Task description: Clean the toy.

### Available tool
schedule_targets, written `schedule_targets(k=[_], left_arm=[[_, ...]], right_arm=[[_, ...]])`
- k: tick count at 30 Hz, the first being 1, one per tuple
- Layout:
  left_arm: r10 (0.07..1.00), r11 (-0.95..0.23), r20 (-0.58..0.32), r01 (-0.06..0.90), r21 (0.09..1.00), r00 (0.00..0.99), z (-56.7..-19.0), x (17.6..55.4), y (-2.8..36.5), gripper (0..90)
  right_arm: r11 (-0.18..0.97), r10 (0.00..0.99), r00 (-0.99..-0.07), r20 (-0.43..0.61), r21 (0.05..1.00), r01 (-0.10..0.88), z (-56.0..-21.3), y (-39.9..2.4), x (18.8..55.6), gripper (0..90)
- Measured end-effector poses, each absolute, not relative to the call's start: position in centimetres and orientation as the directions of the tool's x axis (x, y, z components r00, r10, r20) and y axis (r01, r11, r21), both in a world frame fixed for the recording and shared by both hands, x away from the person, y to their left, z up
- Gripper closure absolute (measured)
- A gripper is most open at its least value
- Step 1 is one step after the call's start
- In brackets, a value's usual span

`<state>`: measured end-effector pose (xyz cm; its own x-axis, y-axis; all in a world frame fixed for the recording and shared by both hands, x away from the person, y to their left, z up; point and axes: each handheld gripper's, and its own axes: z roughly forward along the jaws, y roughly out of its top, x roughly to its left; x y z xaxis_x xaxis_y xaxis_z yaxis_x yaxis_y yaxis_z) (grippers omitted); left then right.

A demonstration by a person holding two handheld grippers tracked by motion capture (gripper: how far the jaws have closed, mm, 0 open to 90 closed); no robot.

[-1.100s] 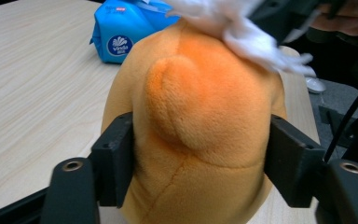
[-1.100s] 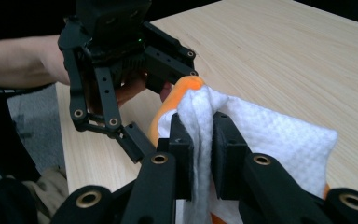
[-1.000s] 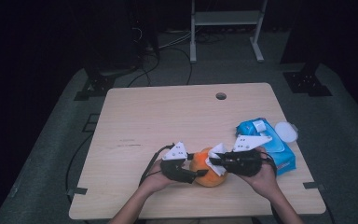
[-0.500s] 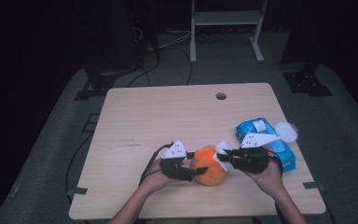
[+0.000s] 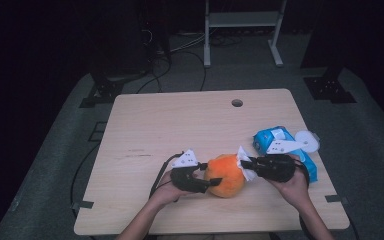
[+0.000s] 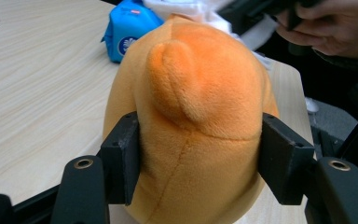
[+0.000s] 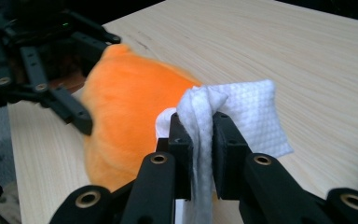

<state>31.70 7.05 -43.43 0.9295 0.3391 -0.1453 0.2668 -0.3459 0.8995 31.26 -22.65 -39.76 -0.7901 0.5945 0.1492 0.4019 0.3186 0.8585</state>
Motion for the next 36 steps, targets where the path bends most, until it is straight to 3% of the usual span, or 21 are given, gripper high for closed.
schedule_targets(k=[9,13,18,23,27,31,36], left_arm=[[0.269,-0.42,-0.003,0.12,0.899,0.963,-43.1,30.4,6.6,29.5],[0.307,-0.36,-0.027,0.142,0.922,0.951,-42.8,30.9,7.1,26.7],[0.325,-0.383,-0.031,0.162,0.91,0.945,-42.7,30.4,6.5,39.7],[0.334,-0.382,-0.027,0.161,0.91,0.942,-43.0,30.1,6.3,40.9],[0.312,-0.391,-0.018,0.146,0.909,0.95,-43.0,29.9,6.3,41.4],[0.246,-0.385,0.008,0.09,0.918,0.969,-43.1,29.4,6.1,38.3],[0.291,-0.355,-0.031,0.138,0.925,0.956,-43.3,29.9,5.7,28.5]], right_arm=[[0.298,0.593,-0.789,0.163,0.865,0.403,-39.4,-22.6,31.2,78.7],[0.309,0.585,-0.795,0.162,0.861,0.403,-39.4,-22.6,31.1,78.6],[0.333,0.537,-0.83,0.148,0.867,0.37,-38.9,-21.1,30.3,78.7],[0.372,0.464,-0.879,0.107,0.877,0.303,-38.3,-18.5,28.8,78.6],[0.369,0.479,-0.872,0.102,0.878,0.305,-38.1,-18.9,29.1,78.7],[0.345,0.546,-0.831,0.107,0.875,0.339,-38.4,-21.0,30.1,78.5],[0.334,0.554,-0.819,0.146,0.863,0.38,-39.0,-22.2,30.6,78.7]])
